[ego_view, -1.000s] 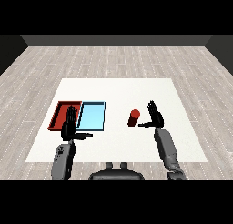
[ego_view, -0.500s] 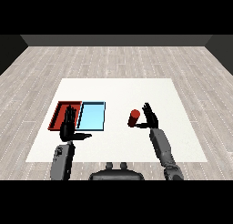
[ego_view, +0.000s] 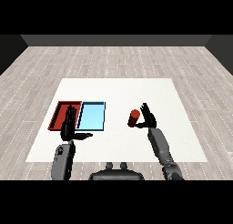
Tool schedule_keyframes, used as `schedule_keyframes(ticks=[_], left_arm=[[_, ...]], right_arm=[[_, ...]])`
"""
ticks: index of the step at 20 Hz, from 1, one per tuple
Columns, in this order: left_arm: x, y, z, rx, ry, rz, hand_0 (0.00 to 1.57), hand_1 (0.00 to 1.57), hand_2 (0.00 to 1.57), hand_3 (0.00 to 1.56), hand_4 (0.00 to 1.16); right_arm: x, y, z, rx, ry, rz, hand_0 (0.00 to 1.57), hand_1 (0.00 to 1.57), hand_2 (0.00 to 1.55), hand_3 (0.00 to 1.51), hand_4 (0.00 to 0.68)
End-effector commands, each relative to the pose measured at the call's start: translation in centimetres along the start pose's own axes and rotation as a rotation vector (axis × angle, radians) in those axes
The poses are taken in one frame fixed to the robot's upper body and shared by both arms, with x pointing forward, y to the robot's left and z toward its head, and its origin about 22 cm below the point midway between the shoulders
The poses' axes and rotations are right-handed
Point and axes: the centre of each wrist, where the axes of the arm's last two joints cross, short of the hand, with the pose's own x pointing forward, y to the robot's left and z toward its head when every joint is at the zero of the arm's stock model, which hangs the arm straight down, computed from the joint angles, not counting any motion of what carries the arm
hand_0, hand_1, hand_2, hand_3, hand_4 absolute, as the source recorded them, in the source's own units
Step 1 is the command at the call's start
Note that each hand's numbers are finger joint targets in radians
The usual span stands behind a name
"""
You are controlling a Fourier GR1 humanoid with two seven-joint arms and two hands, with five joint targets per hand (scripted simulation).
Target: Pick the red can and put it in the red box
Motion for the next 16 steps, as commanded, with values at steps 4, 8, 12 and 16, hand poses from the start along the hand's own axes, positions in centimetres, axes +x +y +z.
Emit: schedule_keyframes(ticks=[4, 8, 12, 16], left_arm=[[2.3, -0.1, -0.8, -0.01, -0.011, -0.02, 0.0, 0.0, 0.0, 0.0, 0.0], [0.5, 0.5, 0.6, -0.015, -0.005, -0.013, 0.0, 0.0, 0.0, 0.0, 0.0], [0.8, -1.4, -1.1, -0.003, -0.006, -0.016, 0.0, 0.0, 0.0, 0.0, 0.0], [-0.8, -0.9, 0.4, -0.009, -0.019, -0.008, 0.0, 0.0, 0.0, 0.0, 0.0]], right_arm=[[0.2, 1.3, -2.2, 0.022, 0.014, -0.043, 0.0, 0.0, 0.0, 0.0, 0.0], [-1.2, 4.0, -2.4, 0.031, 0.023, -0.049, 0.0, 0.0, 0.0, 0.0, 0.0], [-2.3, 1.9, -2.0, 0.039, 0.032, -0.051, 0.0, 0.0, 0.0, 0.0, 0.0], [-2.2, 3.6, -2.3, 0.043, 0.034, -0.036, 0.0, 0.0, 0.0, 0.0, 0.0]])
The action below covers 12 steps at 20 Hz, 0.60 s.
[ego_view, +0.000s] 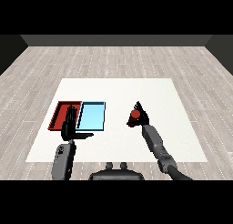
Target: Pick the red can and put it in the red box
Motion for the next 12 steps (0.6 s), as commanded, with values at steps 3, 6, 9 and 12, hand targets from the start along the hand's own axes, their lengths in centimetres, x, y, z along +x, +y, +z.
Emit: schedule_keyframes(ticks=[3, 6, 9, 12], left_arm=[[-0.4, 0.7, -0.5, 0.007, 0.005, -0.007, 0.0, 0.0, 0.0, 0.0, 0.0], [-2.0, 0.1, 1.2, 0.004, 0.001, -0.005, 0.0, 0.0, 0.0, 0.0, 0.0], [-0.3, 0.2, 1.4, 0.015, -0.033, 0.0, 0.0, 0.0, 0.0, 0.0, 0.0], [0.2, -0.5, 0.8, 0.026, -0.005, -0.009, 0.0, 0.0, 0.0, 0.0, 0.0]], right_arm=[[-0.8, -0.4, -0.2, 0.0, 0.022, -0.01, 0.0, 0.0, 0.0, 0.0, 0.0], [-0.5, 2.1, -1.6, 0.019, 0.039, -0.006, 0.0, 0.0, 0.0, 0.0, 0.0], [-1.1, 1.8, -0.1, -0.002, 0.021, 0.009, 0.0, 0.0, 0.0, 0.0, 0.0], [0.0, 1.5, -1.9, -0.058, 0.053, 0.071, 0.0, 0.0, 0.0, 0.0, 0.0]])
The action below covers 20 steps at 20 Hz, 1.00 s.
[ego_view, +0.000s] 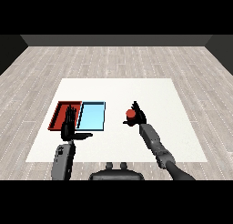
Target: Pick the red can and put it in the red box
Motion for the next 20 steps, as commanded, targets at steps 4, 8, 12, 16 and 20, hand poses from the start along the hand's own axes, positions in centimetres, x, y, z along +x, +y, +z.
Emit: schedule_keyframes(ticks=[4, 8, 12, 16, 20], left_arm=[[-0.1, 1.5, 0.6, -0.01, -0.002, -0.022, 0.0, 0.0, 0.0, 0.0, 0.0], [-0.5, 1.0, 0.1, -0.02, 0.007, -0.005, 0.0, 0.0, 0.0, 0.0, 0.0], [0.6, -1.3, -1.2, -0.022, 0.016, 0.003, 0.0, 0.0, 0.0, 0.0, 0.0], [0.2, -3.1, 0.8, -0.006, 0.016, 0.021, 0.0, 0.0, 0.0, 0.0, 0.0], [-0.1, -0.5, 0.5, -0.05, 0.016, 0.027, 0.0, 0.0, 0.0, 0.0, 0.0]], right_arm=[[0.0, 0.2, -0.2, -0.156, 0.024, 0.114, 1.26, 1.26, 1.32, 1.28, 0.269], [-0.2, 1.0, -0.6, -0.162, 0.037, 0.16, 1.45, 1.45, 1.46, 1.42, 0.612], [0.6, 1.8, -1.5, -0.162, 0.013, 0.166, 1.47, 1.47, 1.45, 1.4, 0.589], [-0.4, 2.0, -0.4, -0.143, 0.006, 0.192, 1.47, 1.47, 1.44, 1.38, 0.597], [1.4, 0.8, -0.7, -0.112, -0.062, 0.223, 1.44, 1.44, 1.44, 1.37, 0.607]])
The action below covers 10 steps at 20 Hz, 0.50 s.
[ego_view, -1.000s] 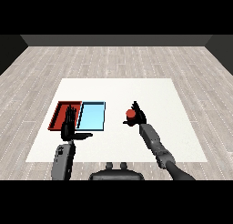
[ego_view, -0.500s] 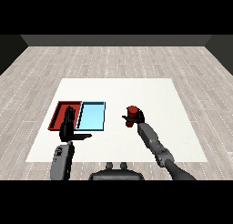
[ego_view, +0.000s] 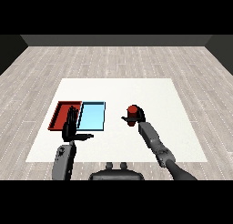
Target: Pick the red can and put it in the red box
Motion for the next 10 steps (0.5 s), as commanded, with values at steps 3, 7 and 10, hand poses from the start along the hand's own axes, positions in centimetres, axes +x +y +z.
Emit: schedule_keyframes(ticks=[3, 7, 10], left_arm=[[1.1, 0.4, 0.0, -0.024, 0.006, 0.006, 0.0, 0.0, 0.0, 0.0, 0.0], [-0.6, -1.3, 0.6, -0.051, 0.001, 0.011, 0.0, 0.0, 0.0, 0.0, 0.0], [1.6, -2.6, 0.1, -0.07, 0.012, -0.01, 0.0, 0.0, 0.0, 0.0, 0.0]], right_arm=[[2.8, -0.7, -0.9, 0.032, -0.101, 0.024, 1.43, 1.43, 1.43, 1.37, 0.625], [6.1, 0.5, -2.4, 0.024, -0.182, 0.032, 1.42, 1.42, 1.43, 1.37, 0.615], [5.6, 1.3, 0.5, 0.032, -0.213, 0.011, 1.45, 1.45, 1.43, 1.38, 0.63]])
